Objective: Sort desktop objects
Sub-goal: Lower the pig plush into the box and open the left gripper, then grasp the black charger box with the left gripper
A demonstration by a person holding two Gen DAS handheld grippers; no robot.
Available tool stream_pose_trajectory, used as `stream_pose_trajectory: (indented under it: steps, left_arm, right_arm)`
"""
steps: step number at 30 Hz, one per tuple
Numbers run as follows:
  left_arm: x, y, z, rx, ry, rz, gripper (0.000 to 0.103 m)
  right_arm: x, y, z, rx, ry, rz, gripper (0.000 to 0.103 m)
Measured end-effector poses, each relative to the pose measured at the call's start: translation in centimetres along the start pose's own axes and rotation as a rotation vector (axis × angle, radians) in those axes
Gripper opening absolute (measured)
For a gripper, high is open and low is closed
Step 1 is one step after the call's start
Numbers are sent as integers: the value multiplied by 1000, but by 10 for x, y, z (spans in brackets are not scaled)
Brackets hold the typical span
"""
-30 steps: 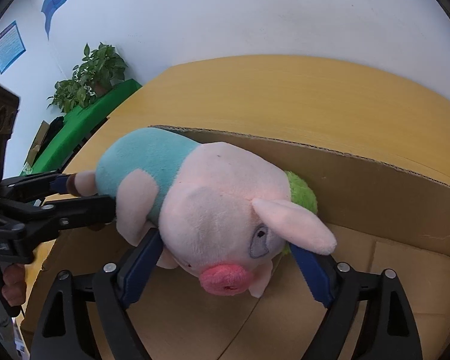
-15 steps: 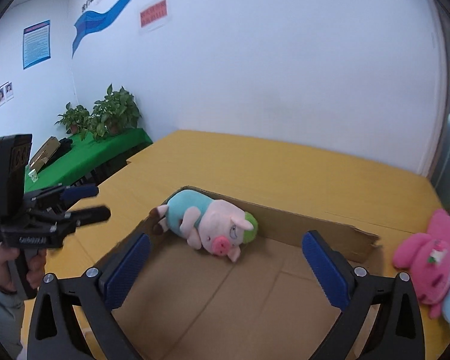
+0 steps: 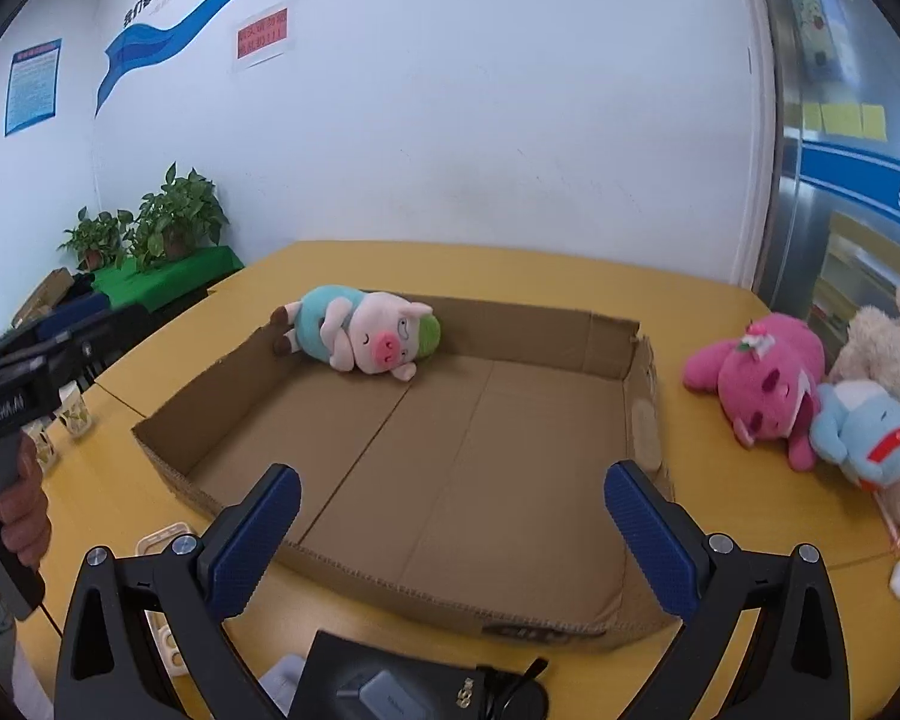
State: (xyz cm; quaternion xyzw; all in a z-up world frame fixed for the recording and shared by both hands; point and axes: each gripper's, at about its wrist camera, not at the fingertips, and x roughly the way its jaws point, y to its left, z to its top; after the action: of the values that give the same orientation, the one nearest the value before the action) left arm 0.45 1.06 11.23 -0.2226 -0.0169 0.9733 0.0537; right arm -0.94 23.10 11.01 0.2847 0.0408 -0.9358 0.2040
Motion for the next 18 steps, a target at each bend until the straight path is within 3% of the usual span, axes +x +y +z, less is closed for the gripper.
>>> stream_pose_trajectory:
  steps: [3,9,18]
  left_arm:
    - [1,-6,-10,-4,42,-21,87]
    - [-3,-10,-23,-5,60,-43,87]
    - [-3,-18,-34,-14,87,-45,87]
  right_arm:
    - [-8,0,-9,24,-8,27,103]
    - [-3,5,-19,38,47,-27,103]
    - [-15,15,-33,24,4,-42,103]
